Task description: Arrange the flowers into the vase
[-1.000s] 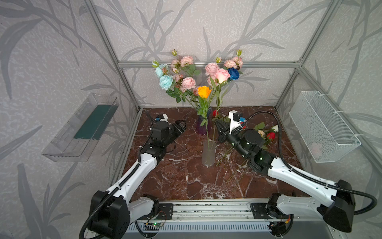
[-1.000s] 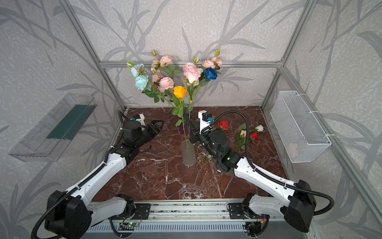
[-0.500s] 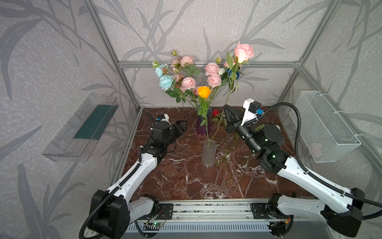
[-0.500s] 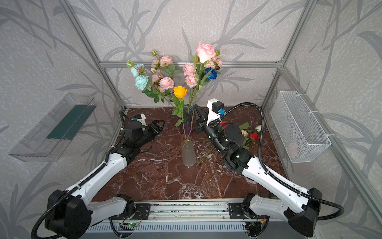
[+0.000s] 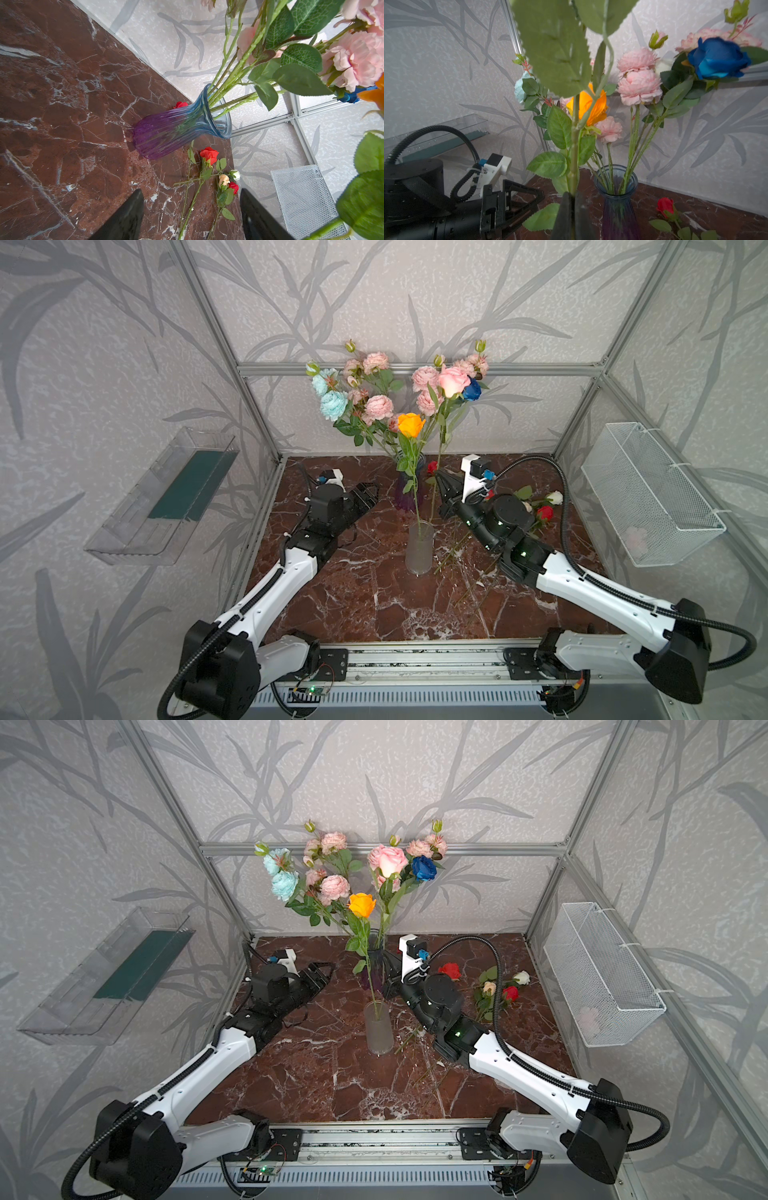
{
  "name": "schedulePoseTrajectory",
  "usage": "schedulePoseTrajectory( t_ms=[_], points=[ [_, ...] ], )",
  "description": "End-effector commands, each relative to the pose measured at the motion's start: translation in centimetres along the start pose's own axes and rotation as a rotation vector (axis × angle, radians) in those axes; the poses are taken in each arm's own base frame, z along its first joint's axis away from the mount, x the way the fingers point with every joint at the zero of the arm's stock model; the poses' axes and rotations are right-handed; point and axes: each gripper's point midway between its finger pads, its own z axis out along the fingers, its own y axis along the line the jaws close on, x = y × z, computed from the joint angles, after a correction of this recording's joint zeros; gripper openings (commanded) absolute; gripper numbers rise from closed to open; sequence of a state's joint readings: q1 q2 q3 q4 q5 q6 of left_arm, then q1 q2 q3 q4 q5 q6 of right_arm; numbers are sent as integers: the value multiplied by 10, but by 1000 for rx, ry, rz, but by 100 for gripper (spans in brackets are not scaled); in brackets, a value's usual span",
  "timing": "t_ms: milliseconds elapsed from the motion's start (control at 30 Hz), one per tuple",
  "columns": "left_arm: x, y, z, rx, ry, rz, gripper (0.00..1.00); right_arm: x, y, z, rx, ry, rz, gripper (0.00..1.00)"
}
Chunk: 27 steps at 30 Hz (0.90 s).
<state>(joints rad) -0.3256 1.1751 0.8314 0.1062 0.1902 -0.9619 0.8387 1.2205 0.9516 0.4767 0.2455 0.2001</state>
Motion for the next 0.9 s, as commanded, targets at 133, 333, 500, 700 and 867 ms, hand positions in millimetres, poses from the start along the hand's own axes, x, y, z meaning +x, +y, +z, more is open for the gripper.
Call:
schedulePoseTrajectory(
  t_ms=[133, 333, 500, 700, 867],
  points=[
    [-2, -12, 0, 36, -4, 10, 73, 51, -7, 3, 7, 69, 141, 8],
    [1, -17, -1, 48, 1, 16, 73, 67, -13, -4, 32, 117, 154, 23],
    [3, -21, -3, 56, 1, 31, 73, 65, -17, -14, 45, 127, 151, 27],
    [3, -32, -13, 74, -22, 67, 72, 47, -24, -37, 66, 114, 112, 30],
    [-6, -48, -38, 89, -98, 140, 70, 32, -50, -59, 175, 106, 34, 32]
  ],
)
